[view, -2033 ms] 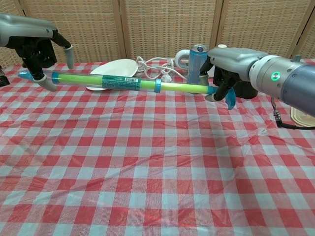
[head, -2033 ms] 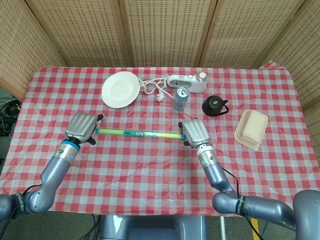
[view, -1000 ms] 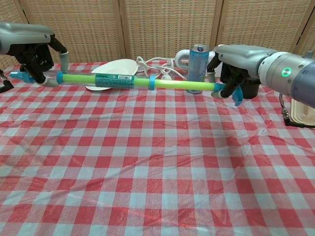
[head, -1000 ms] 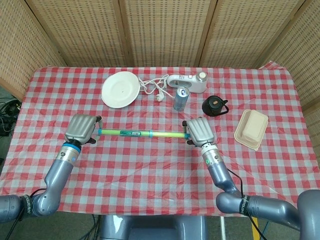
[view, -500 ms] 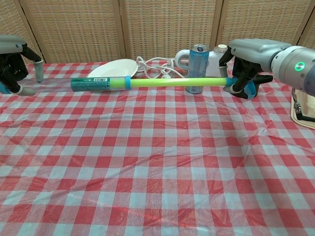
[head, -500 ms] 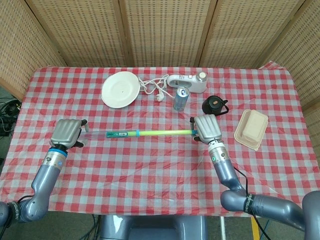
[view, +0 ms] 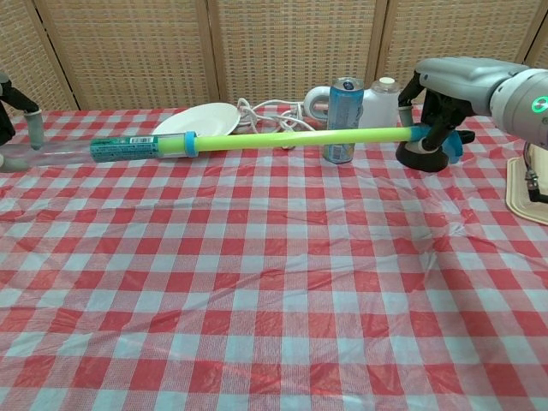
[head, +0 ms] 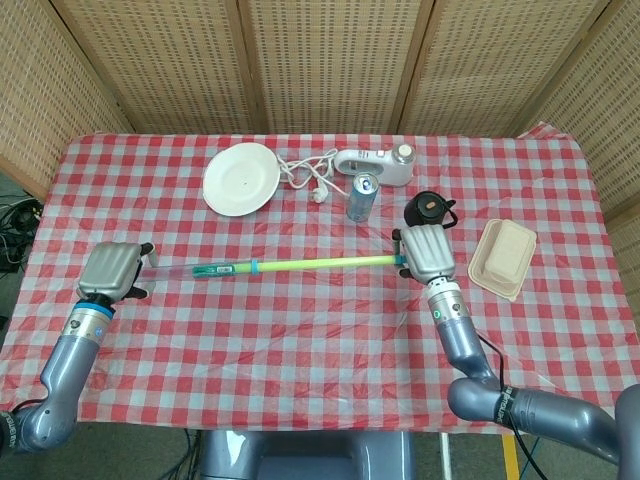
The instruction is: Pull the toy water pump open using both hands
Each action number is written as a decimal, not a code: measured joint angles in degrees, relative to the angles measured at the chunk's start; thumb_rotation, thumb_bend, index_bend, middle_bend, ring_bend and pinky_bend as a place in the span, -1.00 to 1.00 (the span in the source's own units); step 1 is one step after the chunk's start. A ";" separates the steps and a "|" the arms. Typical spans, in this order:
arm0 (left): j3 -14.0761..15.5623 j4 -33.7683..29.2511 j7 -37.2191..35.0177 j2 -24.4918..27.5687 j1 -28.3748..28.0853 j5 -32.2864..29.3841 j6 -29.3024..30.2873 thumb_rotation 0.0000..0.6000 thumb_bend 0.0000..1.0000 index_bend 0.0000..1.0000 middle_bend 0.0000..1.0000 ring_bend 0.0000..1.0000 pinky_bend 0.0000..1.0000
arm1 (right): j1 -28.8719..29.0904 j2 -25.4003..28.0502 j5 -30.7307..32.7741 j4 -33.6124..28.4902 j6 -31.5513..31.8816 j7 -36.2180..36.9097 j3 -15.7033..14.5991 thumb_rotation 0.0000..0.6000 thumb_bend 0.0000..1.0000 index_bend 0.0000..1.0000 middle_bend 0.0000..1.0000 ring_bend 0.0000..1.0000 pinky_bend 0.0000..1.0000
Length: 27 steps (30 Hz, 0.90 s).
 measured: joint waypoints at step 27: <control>0.16 -0.93 -2.57 1.79 1.95 4.15 -2.92 1.00 -0.56 -0.82 -0.94 -0.77 -0.66 | 0.11 1.94 5.57 -0.79 -2.23 -4.73 -2.40 1.00 -0.59 -0.61 -0.57 -0.45 -0.62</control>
